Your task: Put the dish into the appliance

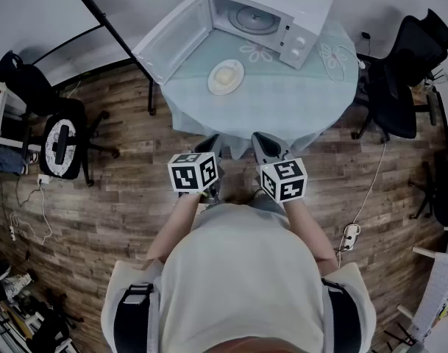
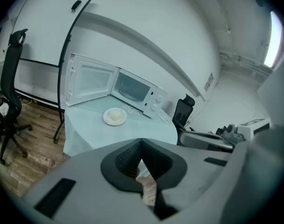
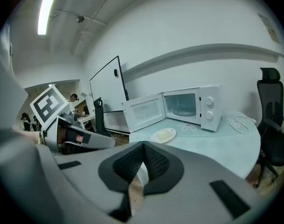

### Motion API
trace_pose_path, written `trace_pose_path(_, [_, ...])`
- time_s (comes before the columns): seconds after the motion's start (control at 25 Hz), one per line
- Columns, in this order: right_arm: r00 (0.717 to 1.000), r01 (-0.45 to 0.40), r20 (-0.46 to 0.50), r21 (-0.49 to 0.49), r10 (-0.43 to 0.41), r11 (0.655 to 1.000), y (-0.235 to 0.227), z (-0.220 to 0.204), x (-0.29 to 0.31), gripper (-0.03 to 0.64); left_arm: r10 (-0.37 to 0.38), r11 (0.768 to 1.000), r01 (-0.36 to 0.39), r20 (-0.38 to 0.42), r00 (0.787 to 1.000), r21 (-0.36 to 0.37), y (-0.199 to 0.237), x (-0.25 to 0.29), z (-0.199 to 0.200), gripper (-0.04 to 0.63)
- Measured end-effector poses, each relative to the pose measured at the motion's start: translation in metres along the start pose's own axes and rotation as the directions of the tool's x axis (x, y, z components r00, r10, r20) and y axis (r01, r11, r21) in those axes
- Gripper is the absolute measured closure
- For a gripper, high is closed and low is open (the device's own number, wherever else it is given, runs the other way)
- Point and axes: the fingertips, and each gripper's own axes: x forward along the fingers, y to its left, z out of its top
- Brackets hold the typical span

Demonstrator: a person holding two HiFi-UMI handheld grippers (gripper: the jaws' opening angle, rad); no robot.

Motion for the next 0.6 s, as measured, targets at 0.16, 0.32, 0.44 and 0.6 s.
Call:
trace_pose_path(0.16, [1.0,0.01,-0.009,0.0,-0.01,1.0,0.02,-0.003,0.002,0.611,-0.011,1.0,0.011,-0.002,1.0,-0.026,0.014,-0.01,0.0,0.586])
trace_pose_path(0.32, [1.0,0.023,-0.014,-0.009,-0.023,1.0,0.03,-0.006,0.004,0.611,-0.024,0.999,0.024,0.003,1.0,-0.025,0.021,-0.018,0.0,0.586])
trace_pose_path(0.44, [1.0,0.02,0.002,0.011,-0.02,1.0,0.043,-0.006,0.007,0.611,-0.038,0.999,0.038,-0.007,0.999,-0.014,0.028,-0.026,-0.001,0.586])
trace_pose_path(0.6, [1.0,0.018,0.015,0.049,-0.018,0.999,0.062,-0.006,0.013,0.611,-0.061,0.998,0.061,-0.017,0.998,-0.003,0.041,-0.035,0.0,0.586])
